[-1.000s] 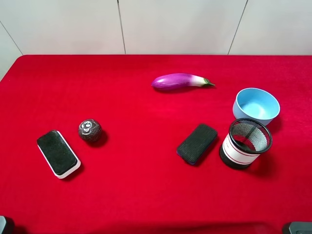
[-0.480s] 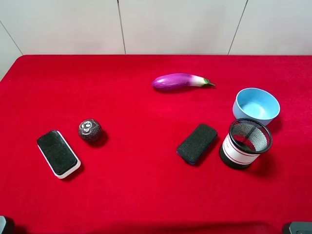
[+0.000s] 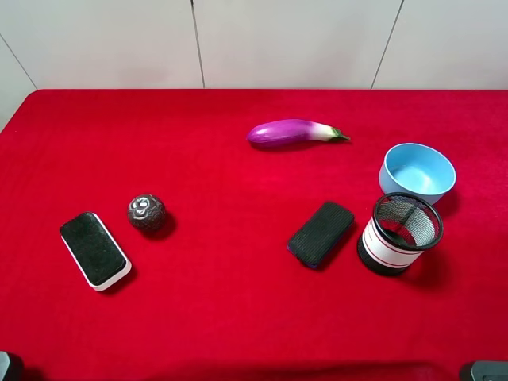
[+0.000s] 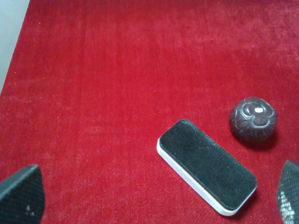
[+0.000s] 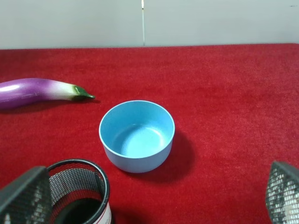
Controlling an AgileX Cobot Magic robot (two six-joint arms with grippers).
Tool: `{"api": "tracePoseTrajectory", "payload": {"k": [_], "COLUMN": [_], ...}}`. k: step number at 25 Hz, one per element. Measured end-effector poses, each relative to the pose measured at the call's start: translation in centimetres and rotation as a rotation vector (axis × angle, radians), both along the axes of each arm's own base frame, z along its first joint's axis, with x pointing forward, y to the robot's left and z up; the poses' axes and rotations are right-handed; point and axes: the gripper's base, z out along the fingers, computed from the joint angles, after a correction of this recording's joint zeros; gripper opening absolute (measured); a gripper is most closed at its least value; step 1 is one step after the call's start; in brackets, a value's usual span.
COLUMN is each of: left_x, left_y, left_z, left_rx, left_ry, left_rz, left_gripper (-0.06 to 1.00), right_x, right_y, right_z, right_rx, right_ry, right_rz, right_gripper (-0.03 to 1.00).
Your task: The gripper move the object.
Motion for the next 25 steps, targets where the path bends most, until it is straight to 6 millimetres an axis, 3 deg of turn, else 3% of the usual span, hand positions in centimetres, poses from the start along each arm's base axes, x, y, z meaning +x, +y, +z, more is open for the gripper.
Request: {"api": "tracePoseTrajectory", "payload": {"k": [25], "left_x": [0.00], "left_y": [0.00], "left_z": [0.00], "left_rx": [0.000], "left_ry": [0.000], "left_rz": [0.000], "left_gripper": [0.99], "right_x": [0.00], "right_y": [0.00], "right_z": [0.00], "right_rx": [0.001], "right_ry": [0.000], "right_rz": [0.000], "right_gripper": [0.69]}}
